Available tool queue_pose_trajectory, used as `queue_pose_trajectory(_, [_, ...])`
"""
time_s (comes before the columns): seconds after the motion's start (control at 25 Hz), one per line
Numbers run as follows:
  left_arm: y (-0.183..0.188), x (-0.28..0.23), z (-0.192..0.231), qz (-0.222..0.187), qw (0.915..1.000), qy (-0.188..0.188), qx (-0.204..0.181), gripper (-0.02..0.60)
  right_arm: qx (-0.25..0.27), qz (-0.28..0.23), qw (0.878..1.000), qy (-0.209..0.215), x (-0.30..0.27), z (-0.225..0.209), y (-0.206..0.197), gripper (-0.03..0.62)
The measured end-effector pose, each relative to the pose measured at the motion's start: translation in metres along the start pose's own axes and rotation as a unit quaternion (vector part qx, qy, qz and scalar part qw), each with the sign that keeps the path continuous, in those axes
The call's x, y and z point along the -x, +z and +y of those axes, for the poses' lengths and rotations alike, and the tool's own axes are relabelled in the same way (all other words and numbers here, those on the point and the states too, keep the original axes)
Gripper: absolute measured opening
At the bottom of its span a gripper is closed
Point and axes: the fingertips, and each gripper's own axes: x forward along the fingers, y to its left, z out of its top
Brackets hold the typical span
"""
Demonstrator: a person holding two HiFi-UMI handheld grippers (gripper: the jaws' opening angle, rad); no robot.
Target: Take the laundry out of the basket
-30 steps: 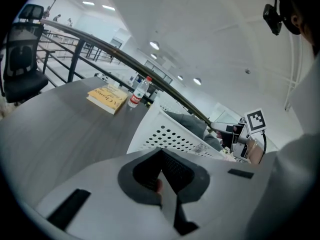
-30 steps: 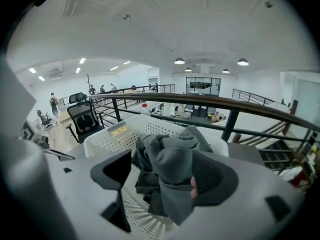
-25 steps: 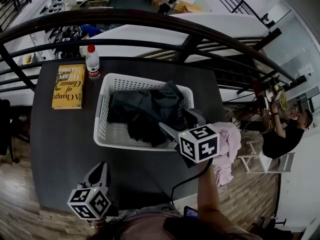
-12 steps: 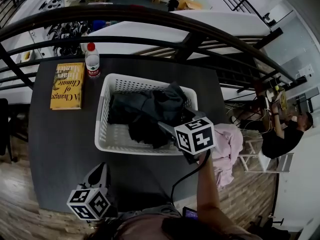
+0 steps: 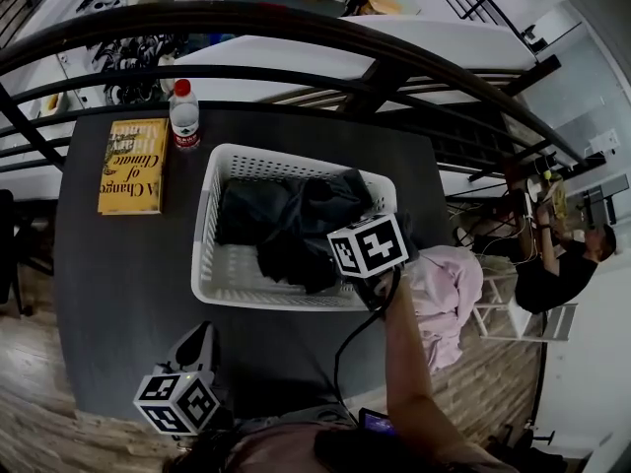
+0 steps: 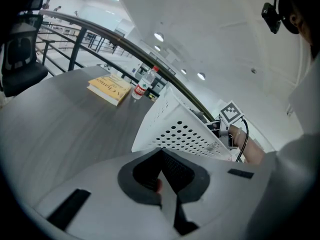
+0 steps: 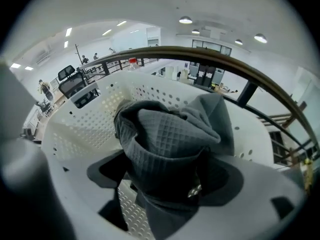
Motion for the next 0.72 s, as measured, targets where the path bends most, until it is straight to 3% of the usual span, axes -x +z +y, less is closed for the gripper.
queue_pose_trajectory(0.2, [0.001, 0.002, 0.010, -0.001, 1.0000, 0.006, 0.006, -0.011, -0.003, 0.033, 0.999, -0.006, -0.024, -0.001, -0.013, 0.414])
queue_pose_trajectory(0.24, [0.002, 0.003, 0.012, -0.001, 1.0000, 0.008, 0.006, -0.011, -0.002, 0.033, 0.999, -0.009, -0.026, -0.002, -0.013, 0.384])
queue_pose_trajectory(0.32, [0.003, 0.006, 0.014, -0.002, 0.9999, 0.009, 0.007, -0.011, -0.011, 0.022, 1.000, -0.013, -0.025, -0.004, -0.010, 0.260])
queue_pose_trajectory(0.44, [0.006, 0.010, 0.015, -0.005, 0.9999, 0.009, 0.006, -0.011, -0.037, -0.010, 0.999, -0.011, -0.013, -0.007, -0.003, 0.154])
queue_pose_trajectory(0.72, [0.007, 0.018, 0.012, -0.010, 0.9999, -0.001, -0.004, -0.011, -0.066, -0.073, 0.995, -0.006, 0.022, 0.001, 0.011, 0.097])
